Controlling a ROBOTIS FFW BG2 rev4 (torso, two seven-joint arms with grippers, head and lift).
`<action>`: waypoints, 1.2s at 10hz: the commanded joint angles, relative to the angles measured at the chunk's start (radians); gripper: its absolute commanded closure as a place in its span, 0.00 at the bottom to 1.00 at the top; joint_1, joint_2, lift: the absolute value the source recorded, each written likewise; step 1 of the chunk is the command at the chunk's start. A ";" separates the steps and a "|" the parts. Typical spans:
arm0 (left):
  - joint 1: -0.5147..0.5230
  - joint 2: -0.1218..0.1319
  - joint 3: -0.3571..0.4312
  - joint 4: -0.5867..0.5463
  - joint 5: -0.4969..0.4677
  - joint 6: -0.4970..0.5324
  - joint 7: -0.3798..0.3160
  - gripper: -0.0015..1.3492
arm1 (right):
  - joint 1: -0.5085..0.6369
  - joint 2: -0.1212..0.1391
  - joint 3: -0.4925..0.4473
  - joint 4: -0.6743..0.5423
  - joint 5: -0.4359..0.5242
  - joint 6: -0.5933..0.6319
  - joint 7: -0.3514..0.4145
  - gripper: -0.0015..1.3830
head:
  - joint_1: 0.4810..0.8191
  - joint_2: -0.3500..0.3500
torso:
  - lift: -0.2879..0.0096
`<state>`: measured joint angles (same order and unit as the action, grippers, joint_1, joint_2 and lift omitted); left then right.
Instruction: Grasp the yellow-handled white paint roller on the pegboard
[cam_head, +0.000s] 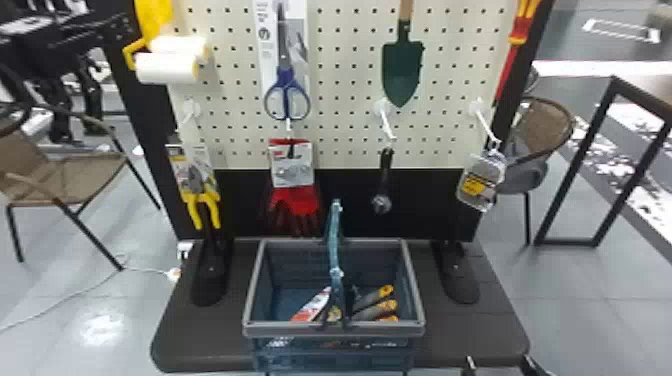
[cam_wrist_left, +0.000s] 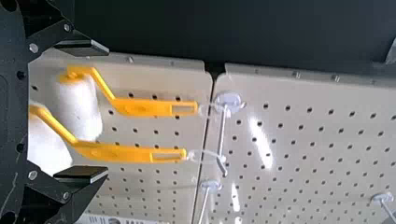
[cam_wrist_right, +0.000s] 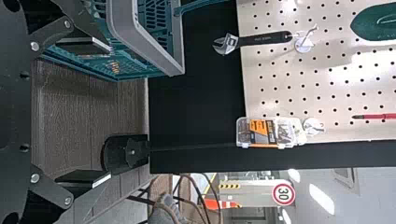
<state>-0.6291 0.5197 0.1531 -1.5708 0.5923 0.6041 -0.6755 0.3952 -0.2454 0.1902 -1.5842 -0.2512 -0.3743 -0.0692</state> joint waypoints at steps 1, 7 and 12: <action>-0.049 0.028 -0.078 0.040 0.052 -0.015 -0.016 0.27 | -0.004 0.000 0.000 0.003 0.000 0.000 0.002 0.24 | 0.20 0.50 | 0.63; -0.139 0.083 -0.210 0.118 0.052 -0.063 -0.104 0.60 | -0.013 0.003 0.000 0.010 -0.002 -0.003 0.006 0.24 | 0.20 0.50 | 0.63; -0.150 0.085 -0.224 0.133 0.038 -0.073 -0.113 0.86 | -0.013 0.003 0.000 0.013 -0.002 0.000 0.006 0.24 | 0.20 0.50 | 0.63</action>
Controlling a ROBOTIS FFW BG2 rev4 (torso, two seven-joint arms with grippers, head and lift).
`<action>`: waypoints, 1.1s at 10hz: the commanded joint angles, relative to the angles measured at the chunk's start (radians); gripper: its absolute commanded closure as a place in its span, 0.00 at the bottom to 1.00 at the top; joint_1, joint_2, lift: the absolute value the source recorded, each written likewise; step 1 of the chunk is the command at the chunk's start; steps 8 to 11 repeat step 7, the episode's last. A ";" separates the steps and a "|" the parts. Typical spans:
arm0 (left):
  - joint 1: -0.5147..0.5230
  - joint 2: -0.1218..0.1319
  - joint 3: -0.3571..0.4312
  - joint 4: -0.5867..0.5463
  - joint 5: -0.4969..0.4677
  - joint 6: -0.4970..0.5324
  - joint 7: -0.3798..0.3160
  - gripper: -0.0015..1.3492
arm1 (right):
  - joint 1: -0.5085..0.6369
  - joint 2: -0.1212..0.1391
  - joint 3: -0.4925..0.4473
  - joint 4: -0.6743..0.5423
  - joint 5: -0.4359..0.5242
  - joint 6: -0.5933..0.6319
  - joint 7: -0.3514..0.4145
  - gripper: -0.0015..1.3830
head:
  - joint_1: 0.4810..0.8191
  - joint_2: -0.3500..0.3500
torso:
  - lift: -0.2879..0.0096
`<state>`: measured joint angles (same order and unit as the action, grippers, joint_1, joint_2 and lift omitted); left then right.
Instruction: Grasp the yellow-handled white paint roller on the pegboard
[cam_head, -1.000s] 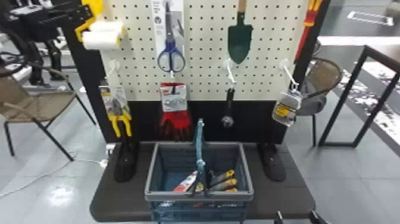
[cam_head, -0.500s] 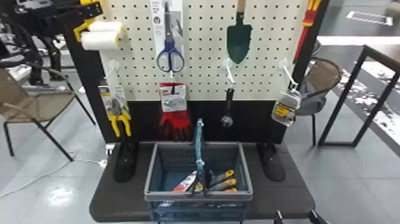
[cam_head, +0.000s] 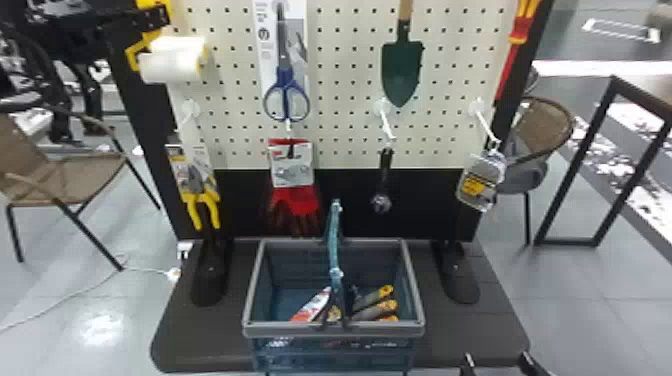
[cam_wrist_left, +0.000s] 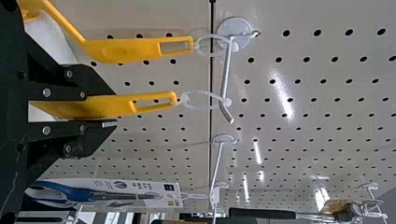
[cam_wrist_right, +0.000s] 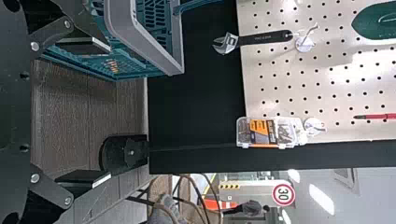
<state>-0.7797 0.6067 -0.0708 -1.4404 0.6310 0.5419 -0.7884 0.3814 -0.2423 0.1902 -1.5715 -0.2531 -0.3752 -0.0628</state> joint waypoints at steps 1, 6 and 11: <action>0.004 -0.004 0.000 0.003 0.012 -0.019 0.008 0.90 | 0.001 0.000 0.000 0.001 0.000 -0.002 0.001 0.24 | 0.20 0.50 | 0.63; 0.011 -0.007 -0.003 0.008 0.038 -0.023 0.015 0.90 | -0.001 0.002 0.000 0.002 0.002 -0.002 0.001 0.24 | 0.20 0.50 | 0.63; 0.014 -0.007 -0.006 0.009 0.044 -0.023 0.015 0.90 | -0.001 0.002 0.000 0.002 0.002 -0.002 0.001 0.24 | 0.20 0.50 | 0.63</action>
